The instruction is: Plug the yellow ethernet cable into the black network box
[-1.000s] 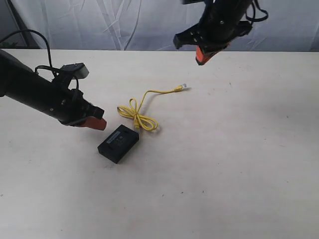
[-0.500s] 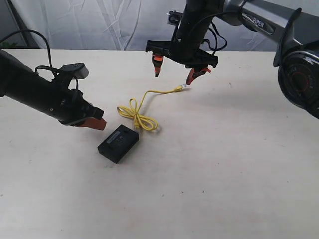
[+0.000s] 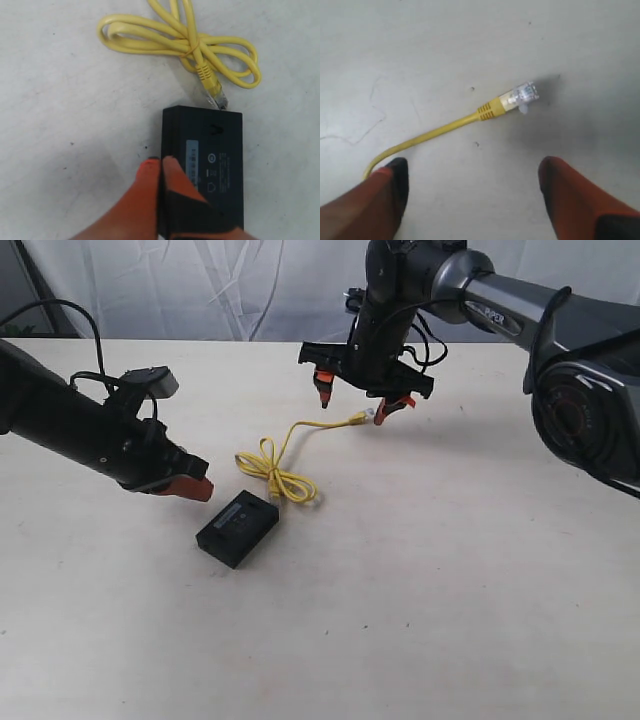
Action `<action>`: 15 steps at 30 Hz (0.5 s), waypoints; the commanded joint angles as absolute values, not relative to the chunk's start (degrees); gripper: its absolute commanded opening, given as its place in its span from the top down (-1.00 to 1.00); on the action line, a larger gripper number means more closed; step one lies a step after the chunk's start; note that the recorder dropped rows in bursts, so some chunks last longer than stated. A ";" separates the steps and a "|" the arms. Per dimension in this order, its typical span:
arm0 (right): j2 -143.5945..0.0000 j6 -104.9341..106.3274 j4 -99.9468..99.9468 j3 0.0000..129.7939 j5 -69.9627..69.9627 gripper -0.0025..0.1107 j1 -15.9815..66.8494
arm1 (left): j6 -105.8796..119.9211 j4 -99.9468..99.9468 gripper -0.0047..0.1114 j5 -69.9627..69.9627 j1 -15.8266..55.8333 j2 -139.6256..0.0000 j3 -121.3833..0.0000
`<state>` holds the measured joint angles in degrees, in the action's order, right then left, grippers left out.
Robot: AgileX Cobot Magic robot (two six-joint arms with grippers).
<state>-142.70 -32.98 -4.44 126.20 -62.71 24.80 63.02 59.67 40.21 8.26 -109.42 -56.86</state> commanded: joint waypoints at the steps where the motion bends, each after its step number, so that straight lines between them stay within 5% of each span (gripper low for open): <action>1: -144.00 -33.50 -3.05 126.62 -61.41 -0.29 24.67 | 63.14 60.76 0.92 40.47 8.72 -109.62 -57.29; 15: -146.31 -33.50 -3.08 126.62 -54.91 -0.29 24.67 | 63.14 60.76 0.92 40.47 8.72 -109.62 -57.29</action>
<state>-145.99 -33.53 -3.61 126.20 -56.09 24.80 63.02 59.88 40.21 8.26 -109.42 -56.86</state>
